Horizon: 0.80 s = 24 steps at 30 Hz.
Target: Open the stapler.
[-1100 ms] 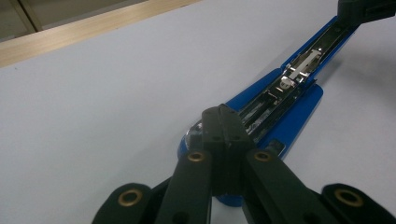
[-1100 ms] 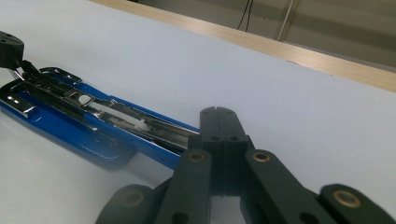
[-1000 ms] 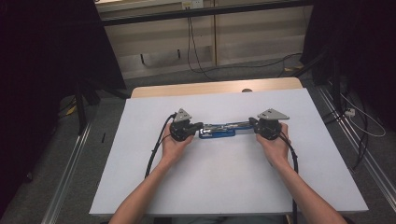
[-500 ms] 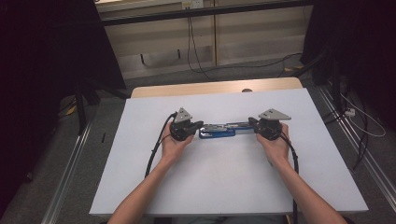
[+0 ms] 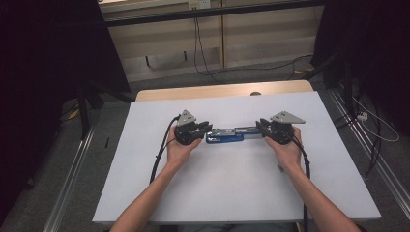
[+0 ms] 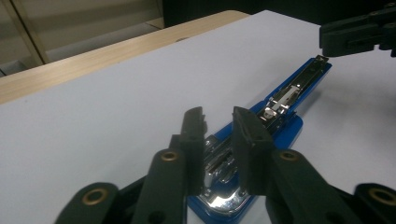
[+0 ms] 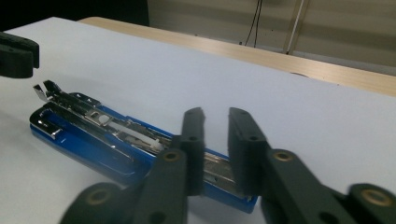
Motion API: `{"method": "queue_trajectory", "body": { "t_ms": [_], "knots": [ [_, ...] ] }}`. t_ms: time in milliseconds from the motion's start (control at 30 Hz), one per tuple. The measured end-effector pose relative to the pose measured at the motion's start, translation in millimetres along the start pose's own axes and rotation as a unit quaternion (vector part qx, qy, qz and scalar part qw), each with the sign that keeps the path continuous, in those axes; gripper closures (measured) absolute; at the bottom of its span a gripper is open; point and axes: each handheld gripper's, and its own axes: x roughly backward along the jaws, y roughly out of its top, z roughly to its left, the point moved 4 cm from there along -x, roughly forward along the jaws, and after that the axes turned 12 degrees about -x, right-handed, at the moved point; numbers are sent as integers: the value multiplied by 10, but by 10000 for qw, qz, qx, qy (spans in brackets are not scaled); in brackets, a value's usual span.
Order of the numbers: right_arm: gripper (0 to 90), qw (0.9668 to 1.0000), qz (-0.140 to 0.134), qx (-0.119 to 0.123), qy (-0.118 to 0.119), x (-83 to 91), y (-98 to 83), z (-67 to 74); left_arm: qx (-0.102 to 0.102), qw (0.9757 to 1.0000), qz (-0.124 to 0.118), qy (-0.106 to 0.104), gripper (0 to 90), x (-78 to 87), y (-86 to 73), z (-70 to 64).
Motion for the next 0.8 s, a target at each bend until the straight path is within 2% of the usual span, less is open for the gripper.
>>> {"method": "queue_trajectory", "body": {
  "t_ms": [67, 133, 167, 233, 300, 333, 367, 400, 467, 600, 767, 800],
  "knots": [
    [648, 10000, -24, -11, 52, 9, 11, 4, 9, 10000, -41, 36, 692, 16, 10, 6],
    [567, 9999, -19, -2, 128, 6, 15, 16, -3, 9997, -27, 252, 558, 36, 25, 18],
    [526, 9999, -30, -12, 127, 5, 17, 23, -7, 9996, -47, 293, 501, 43, 35, 19],
    [401, 9999, -46, -85, 112, -1, 20, 30, 26, 9996, -78, 252, 441, 56, 46, 15],
    [285, 9999, -34, -128, 60, -6, 20, 31, 17, 9994, 16, 350, 332, 51, 37, 14],
    [217, 9998, -55, -166, 39, -7, 20, 29, 99, 9995, 63, 295, 265, 39, 21, 6],
    [178, 9998, -45, -189, 7, -7, 21, 25, 190, 9994, 164, 257, 236, 32, 0, 2],
    [153, 9998, -70, -181, -28, -6, 23, 19, 290, 9987, 273, 313, 221, 32, -16, -3],
    [131, 9997, -94, -245, -19, 2, 27, 13, 371, 9982, 305, 350, 124, 36, -16, -14],
    [66, 9998, -64, -186, 50, 24, 25, 20, 322, 9986, 173, 393, 42, 86, 10, -7],
    [41, 9999, -123, -75, 57, 72, 25, 22, 518, 9983, -56, 264, 34, 204, -15, 9],
    [41, 9999, -123, -61, 50, 88, 23, 20, 448, 9985, -53, 307, 33, 227, -24, 17]
  ]
}}
